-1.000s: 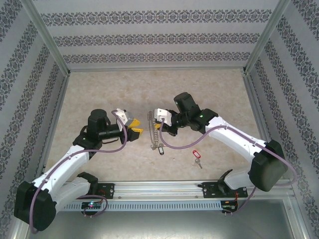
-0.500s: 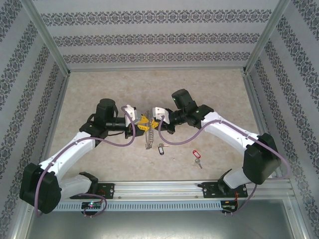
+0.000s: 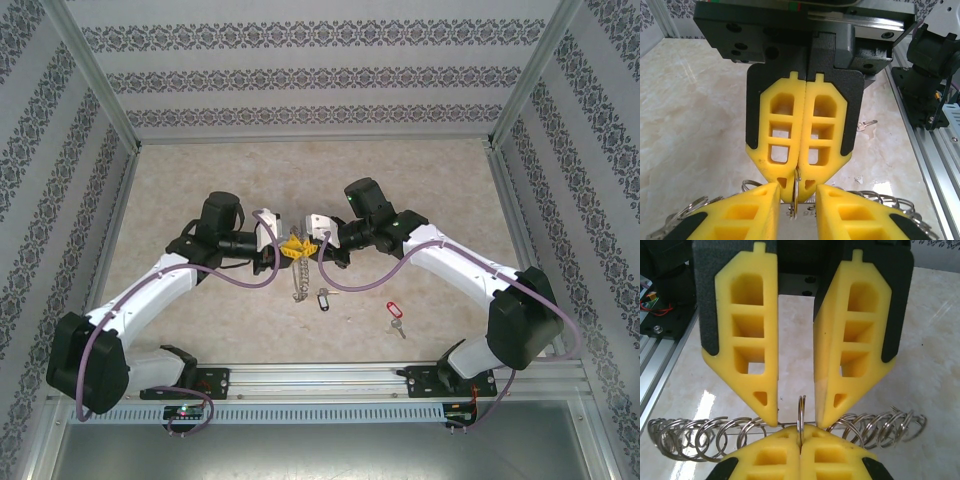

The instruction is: Put the keys on the keyring

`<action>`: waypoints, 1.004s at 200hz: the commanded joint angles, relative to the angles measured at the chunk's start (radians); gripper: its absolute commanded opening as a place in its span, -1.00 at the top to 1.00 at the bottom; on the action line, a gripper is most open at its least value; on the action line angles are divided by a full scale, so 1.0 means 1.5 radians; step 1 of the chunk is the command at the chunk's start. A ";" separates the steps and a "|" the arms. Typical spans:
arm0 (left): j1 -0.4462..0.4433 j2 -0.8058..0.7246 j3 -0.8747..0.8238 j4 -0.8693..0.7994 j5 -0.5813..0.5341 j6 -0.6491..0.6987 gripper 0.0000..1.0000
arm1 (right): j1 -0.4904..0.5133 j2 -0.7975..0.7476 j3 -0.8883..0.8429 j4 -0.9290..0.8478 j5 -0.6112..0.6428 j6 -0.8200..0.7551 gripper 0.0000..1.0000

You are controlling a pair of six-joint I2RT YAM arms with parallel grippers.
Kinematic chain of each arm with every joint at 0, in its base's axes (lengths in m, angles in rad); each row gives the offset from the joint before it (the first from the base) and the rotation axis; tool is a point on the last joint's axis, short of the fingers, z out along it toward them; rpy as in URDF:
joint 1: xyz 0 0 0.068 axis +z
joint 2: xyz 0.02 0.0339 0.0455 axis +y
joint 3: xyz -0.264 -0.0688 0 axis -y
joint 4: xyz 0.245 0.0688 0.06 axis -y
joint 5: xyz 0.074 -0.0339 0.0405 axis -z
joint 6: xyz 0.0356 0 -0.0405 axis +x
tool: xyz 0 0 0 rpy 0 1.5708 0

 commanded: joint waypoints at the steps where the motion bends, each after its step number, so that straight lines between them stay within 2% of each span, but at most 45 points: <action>1: -0.008 0.011 0.030 -0.053 0.014 0.041 0.59 | -0.007 0.003 0.017 0.023 -0.037 0.002 1.00; 30: -0.008 0.021 0.041 -0.090 0.012 0.066 0.70 | -0.006 0.003 0.015 0.025 -0.038 0.005 1.00; 61: -0.009 0.021 0.046 -0.115 -0.009 0.083 0.60 | -0.006 0.004 0.013 0.032 -0.039 0.011 1.00; 88: -0.009 0.022 0.052 -0.136 -0.023 0.099 0.61 | -0.006 0.004 0.012 0.036 -0.040 0.016 1.00; 137: -0.009 0.029 0.059 -0.142 -0.023 0.106 0.76 | -0.006 0.002 0.013 0.051 -0.046 0.029 1.00; 157: -0.008 0.029 0.058 -0.147 -0.025 0.110 0.89 | -0.006 -0.002 0.011 0.064 -0.048 0.039 1.00; 163: -0.008 0.030 0.059 -0.150 -0.024 0.111 1.00 | -0.006 -0.002 0.011 0.064 -0.047 0.040 1.00; 201: -0.008 0.030 0.058 -0.132 0.000 0.090 1.00 | -0.007 -0.010 -0.009 0.069 -0.014 0.033 0.92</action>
